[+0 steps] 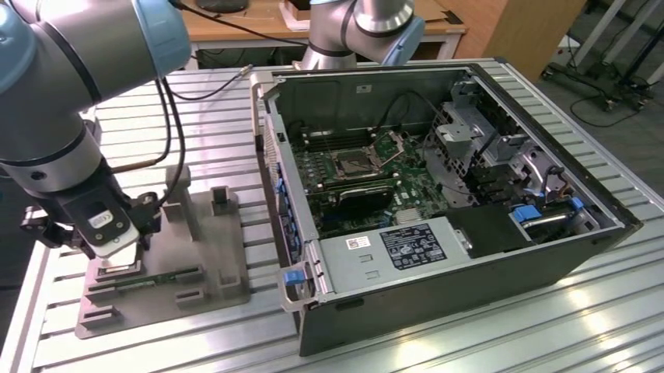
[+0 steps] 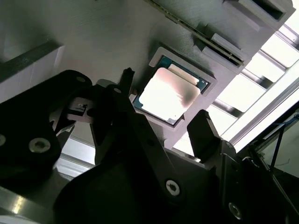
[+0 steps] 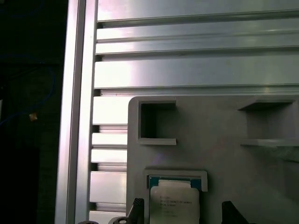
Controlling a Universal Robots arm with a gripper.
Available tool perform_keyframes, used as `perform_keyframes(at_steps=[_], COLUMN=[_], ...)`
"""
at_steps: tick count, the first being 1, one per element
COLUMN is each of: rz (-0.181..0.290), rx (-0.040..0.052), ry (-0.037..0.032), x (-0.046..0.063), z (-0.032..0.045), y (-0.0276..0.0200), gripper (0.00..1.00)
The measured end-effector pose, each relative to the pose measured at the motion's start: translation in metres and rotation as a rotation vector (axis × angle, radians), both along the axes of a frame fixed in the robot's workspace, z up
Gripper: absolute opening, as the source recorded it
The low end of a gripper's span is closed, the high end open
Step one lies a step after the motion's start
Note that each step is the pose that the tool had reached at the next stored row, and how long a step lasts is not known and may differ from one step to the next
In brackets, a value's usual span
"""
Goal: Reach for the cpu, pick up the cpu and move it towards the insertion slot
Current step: 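Pick up the cpu and move it towards the insertion slot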
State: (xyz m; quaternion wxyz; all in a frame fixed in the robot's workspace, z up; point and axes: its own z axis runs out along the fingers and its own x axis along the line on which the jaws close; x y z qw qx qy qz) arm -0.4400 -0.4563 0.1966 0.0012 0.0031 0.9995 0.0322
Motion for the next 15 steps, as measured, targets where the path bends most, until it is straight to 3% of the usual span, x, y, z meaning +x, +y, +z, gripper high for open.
perform_keyframes(at_steps=[8,11,12,15], rz=[-0.002,-0.002,-0.002,-0.002], rx=[-0.0003,-0.0005,-0.0004,-0.0003], ry=[0.0045,0.0048,0.0047,0.0046], x=[-0.002,-0.002,-0.002,-0.002], z=[-0.0128,-0.0131,-0.0132,-0.0133], y=[-0.0001,-0.0001,-0.0001,0.0000], gripper=[0.74,0.73,0.65,0.65])
